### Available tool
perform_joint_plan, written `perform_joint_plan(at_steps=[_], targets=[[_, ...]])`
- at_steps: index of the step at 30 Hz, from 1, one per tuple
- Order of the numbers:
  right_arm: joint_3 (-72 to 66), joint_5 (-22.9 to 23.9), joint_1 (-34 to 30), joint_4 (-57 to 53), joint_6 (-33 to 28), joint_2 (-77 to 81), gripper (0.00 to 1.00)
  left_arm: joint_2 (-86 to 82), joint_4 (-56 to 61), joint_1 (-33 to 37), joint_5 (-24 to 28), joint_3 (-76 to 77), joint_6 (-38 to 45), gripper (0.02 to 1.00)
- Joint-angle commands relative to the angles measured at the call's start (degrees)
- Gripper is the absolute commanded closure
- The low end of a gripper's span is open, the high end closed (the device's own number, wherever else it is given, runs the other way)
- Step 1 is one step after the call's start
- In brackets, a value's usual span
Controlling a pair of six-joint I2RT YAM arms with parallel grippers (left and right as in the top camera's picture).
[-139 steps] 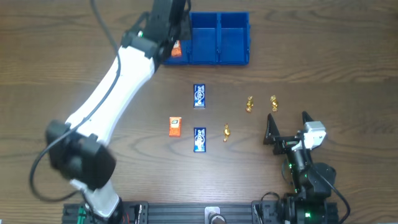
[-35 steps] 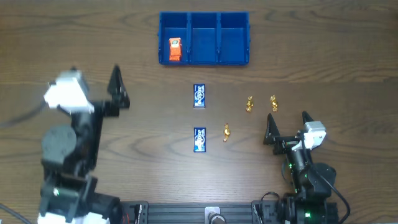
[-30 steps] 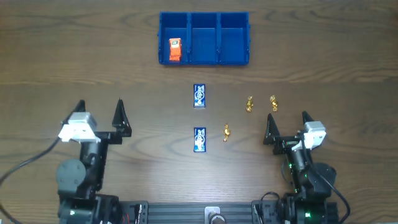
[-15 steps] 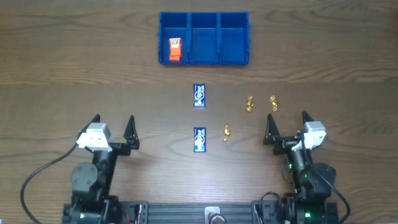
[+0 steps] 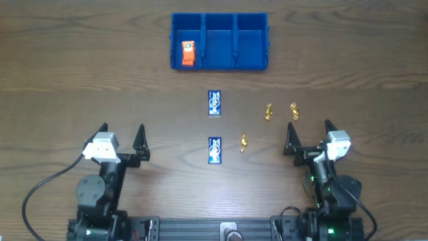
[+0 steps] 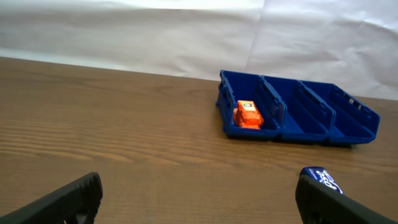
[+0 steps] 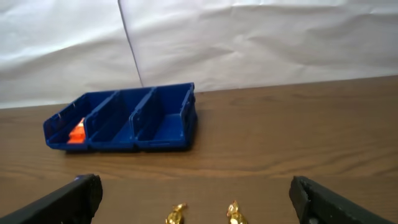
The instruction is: Sort Candies Into Trays
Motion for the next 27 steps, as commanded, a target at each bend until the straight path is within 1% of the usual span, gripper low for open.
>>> perform_joint_plan(at_steps=[1,2,3,5,7,8,9,10,11,13,16,17,18,19,23,27], targets=[[5.4,-1.0,1.6,5.6,3.8,10.1,0.003,-0.5,-2.6,0.2,0.9,-0.7,0.8,0.02],[9.2,-1.7,1.8,4.7,3.8,14.7,0.003,-0.5,-2.6,0.2,0.9,-0.7,0.8,0.02],[15.9,-2.9,2.4,1.8,3.7,21.7,0.003,-0.5,-2.6,0.2,0.9,-0.7,0.8,0.02],[26.7,-3.6,4.4,-5.6,3.3,31.4,0.003,-0.5,-2.6,0.2,0.9,-0.7,0.8,0.02],[40.3,-3.4,10.0,-16.6,1.8,43.5,0.003,-0.5,-2.6,0.2,0.9,-0.7,0.8,0.02],[45.1,-2.4,13.0,-20.6,1.9,48.2,0.003,-0.5,-2.6,0.2,0.9,-0.7,0.8,0.02],[51.4,0.1,17.8,-26.3,1.9,54.6,0.003,-0.5,-2.6,0.2,0.9,-0.7,0.8,0.02],[55.2,2.3,21.4,-29.7,3.0,59.0,0.003,-0.5,-2.6,0.2,0.9,-0.7,0.8,0.02],[60.1,6.1,26.4,-34.9,5.9,65.4,0.005,-0.5,-2.6,0.2,0.9,-0.7,0.8,0.02],[64.0,8.5,32.2,-39.8,10.1,72.9,0.003,-0.5,-2.6,0.2,0.9,-0.7,0.8,0.02],[64.8,8.5,38.3,-43.9,18.1,81.0,0.003,-0.5,-2.6,0.2,0.9,-0.7,0.8,0.023],[64.8,8.5,41.8,-45.1,21.4,85.2,0.003,-0.5,-2.6,0.2,0.9,-0.7,0.8,0.02],[64.8,8.5,43.3,-45.1,22.3,86.9,0.003,-0.5,-2.6,0.2,0.9,-0.7,0.8,0.02],[64.8,8.6,45.7,-45.0,24.6,89.4,0.003,-0.5,-2.6,0.2,0.9,-0.7,0.8,0.02],[64.8,8.5,50.3,-45.0,30.1,96.6,0.005,-0.5,-2.6,0.2,0.9,-0.7,0.8,0.02],[64.8,8.5,53.4,-44.8,33.5,102.3,0.003,-0.5,-2.6,0.2,0.9,-0.7,0.8,0.02]])
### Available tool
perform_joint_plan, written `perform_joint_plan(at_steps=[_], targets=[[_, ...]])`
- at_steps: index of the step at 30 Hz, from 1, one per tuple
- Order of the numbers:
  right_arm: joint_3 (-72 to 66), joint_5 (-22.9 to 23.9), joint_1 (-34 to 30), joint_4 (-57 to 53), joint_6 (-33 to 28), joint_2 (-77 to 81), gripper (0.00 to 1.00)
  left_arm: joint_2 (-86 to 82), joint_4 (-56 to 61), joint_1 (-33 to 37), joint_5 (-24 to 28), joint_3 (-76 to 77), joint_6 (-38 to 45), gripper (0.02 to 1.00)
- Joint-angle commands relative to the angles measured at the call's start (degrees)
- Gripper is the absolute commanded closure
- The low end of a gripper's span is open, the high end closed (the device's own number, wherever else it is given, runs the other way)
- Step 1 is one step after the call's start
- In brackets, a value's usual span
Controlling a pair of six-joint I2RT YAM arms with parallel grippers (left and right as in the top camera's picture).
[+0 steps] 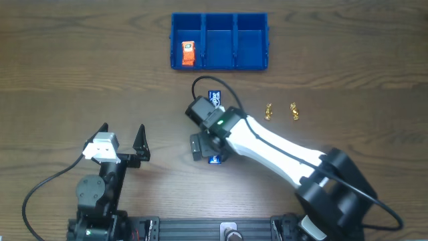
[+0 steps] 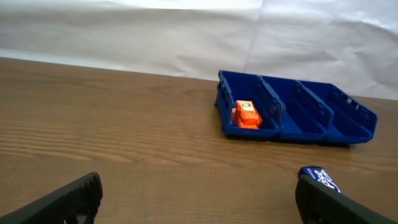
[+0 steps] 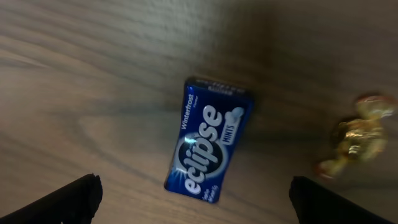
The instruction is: Sort Candies Into Trays
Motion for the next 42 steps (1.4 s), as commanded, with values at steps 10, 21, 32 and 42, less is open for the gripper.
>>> perform_joint_plan(at_steps=[10,21,32,42], targets=[[0.7,4.6,2.5,0.5,9.2,8.0,0.161,-0.3,-2.4,0.2,0.5,-0.8,0.8,0.02],[1.3,5.6,2.6,2.1,9.5,8.5,0.735,-0.3,-2.4,0.2,0.5,-0.8,0.8,0.02],[48.5,23.2,-8.9,-17.2,-4.5,9.7,0.748,-0.3,-2.4,0.2,0.5,-0.8,0.8,0.02],[60.2,24.2,-19.3,-3.2,-13.3,29.3,0.774,-0.3,-2.4,0.2,0.5,-0.8,0.8,0.02]])
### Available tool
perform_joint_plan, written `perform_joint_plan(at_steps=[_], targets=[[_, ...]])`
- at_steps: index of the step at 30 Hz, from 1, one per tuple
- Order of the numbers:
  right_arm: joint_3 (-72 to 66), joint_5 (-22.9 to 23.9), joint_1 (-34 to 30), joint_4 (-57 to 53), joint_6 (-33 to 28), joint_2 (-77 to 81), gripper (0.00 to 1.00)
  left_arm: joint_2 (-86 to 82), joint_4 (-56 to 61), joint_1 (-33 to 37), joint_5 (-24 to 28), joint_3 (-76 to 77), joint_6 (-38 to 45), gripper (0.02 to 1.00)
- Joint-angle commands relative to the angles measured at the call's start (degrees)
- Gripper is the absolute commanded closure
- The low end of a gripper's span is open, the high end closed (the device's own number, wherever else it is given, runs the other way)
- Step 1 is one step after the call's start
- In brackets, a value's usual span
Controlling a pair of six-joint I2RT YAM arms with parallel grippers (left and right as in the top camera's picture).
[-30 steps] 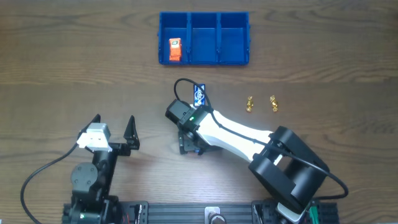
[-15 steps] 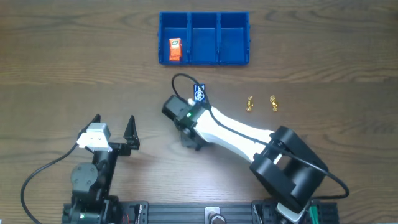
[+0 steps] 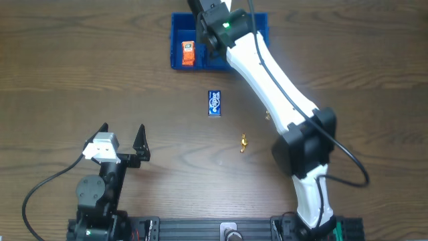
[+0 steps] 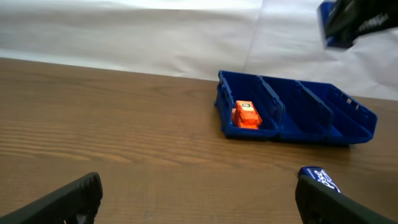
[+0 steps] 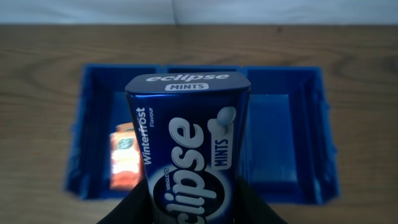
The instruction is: Sort Candies Into Trays
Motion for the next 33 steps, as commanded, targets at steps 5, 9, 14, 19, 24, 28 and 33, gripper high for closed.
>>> perform_joint_plan(at_steps=[5,9,14,19,24,28,33], targets=[[0.7,-2.3,-3.2,4.5,-1.7,6.4,0.774,-0.3,-2.4,0.2,0.5,-0.8,0.8,0.023],[0.5,-3.0,-3.2,5.4,-1.7,7.2,0.774,-0.3,-2.4,0.2,0.5,-0.8,0.8,0.02],[0.5,-6.5,-3.0,5.1,-1.7,7.2,0.009,-0.3,-2.4,0.2,0.5,-0.8,0.8,0.02],[0.5,-4.8,0.3,-1.5,-1.7,2.5,0.003,-0.3,-2.4,0.2,0.5,-0.8,0.8,0.02],[-1.8,-3.4,5.9,-20.4,5.4,-1.9,0.003,-0.3,-2.4,0.2,0.5,-0.8,0.8,0.023],[-12.2,-6.1,7.1,-17.7,7.6,-1.9,0.003,-0.3,-2.4,0.2,0.5,-0.8,0.8,0.023],[-26.7,-13.1,7.1,-4.6,7.6,-1.9,0.001,-0.3,-2.4,0.2,0.5,-0.8,0.8,0.02]])
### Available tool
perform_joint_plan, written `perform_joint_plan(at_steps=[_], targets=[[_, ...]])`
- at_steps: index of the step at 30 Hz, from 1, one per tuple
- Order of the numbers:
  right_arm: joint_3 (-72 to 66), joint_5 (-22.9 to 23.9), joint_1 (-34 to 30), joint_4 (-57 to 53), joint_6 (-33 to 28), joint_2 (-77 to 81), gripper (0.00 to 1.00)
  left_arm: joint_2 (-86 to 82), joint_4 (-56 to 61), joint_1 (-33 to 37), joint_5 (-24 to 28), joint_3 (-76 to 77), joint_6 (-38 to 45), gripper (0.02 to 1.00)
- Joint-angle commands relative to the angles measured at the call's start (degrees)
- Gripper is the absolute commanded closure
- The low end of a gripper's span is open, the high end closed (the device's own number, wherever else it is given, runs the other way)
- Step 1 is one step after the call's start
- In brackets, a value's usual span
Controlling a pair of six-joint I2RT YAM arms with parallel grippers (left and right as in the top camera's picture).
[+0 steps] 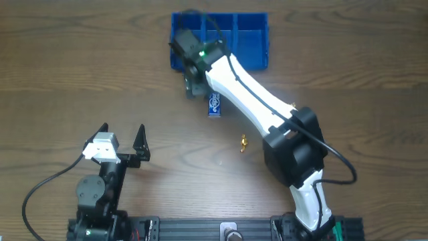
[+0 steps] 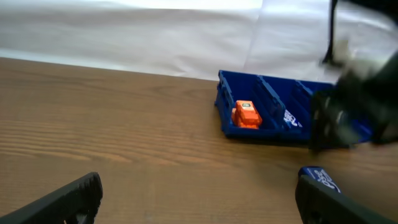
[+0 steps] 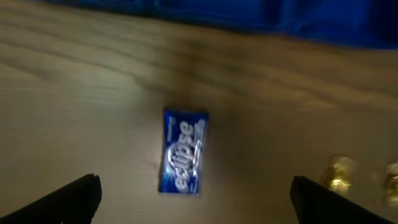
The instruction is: Sort Candies Into Trays
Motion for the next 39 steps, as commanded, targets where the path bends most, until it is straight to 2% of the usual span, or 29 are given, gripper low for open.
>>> perform_joint_plan(at_steps=[1,9,12,14,20,22,24,25,26,31,36,39], targets=[[-10.1,-5.7,-0.2,8.1,1.9,0.9,0.001,-0.3,-2.4,0.2,0.5,-0.8,0.8,0.02],[-15.3,-5.5,-0.8,13.0,3.0,1.1,0.003,-0.3,-2.4,0.2,0.5,-0.8,0.8,0.02],[-15.7,-5.5,-1.1,13.4,3.1,1.1,0.056,-0.3,-2.4,0.2,0.5,-0.8,0.8,0.02],[-15.7,-5.7,-1.1,13.7,3.2,1.3,0.167,-0.3,-2.4,0.2,0.5,-0.8,0.8,0.02],[-15.7,-6.1,-1.4,13.8,4.6,2.4,0.391,-0.3,-2.4,0.2,0.5,-0.8,0.8,0.02],[-15.7,-6.3,-1.4,14.3,4.7,2.4,0.553,-0.3,-2.4,0.2,0.5,-0.8,0.8,0.023],[-15.7,-6.8,-1.3,14.3,4.6,2.4,0.643,-0.3,-2.4,0.2,0.5,-0.8,0.8,0.02],[-15.7,-6.8,-1.4,14.2,4.7,2.4,0.72,-0.3,-2.4,0.2,0.5,-0.8,0.8,0.02],[-15.7,-6.8,-1.4,14.2,4.7,2.4,0.741,-0.3,-2.4,0.2,0.5,-0.8,0.8,0.02],[-15.6,-4.9,0.7,14.4,4.6,-3.1,0.768,-0.3,-2.4,0.2,0.5,-0.8,0.8,0.018],[-9.8,2.9,0.7,10.9,4.0,-14.0,0.768,-0.3,-2.4,0.2,0.5,-0.8,0.8,0.02],[2.0,7.3,-1.9,6.7,-0.7,-12.6,0.768,-0.3,-2.4,0.2,0.5,-0.8,0.8,0.02]])
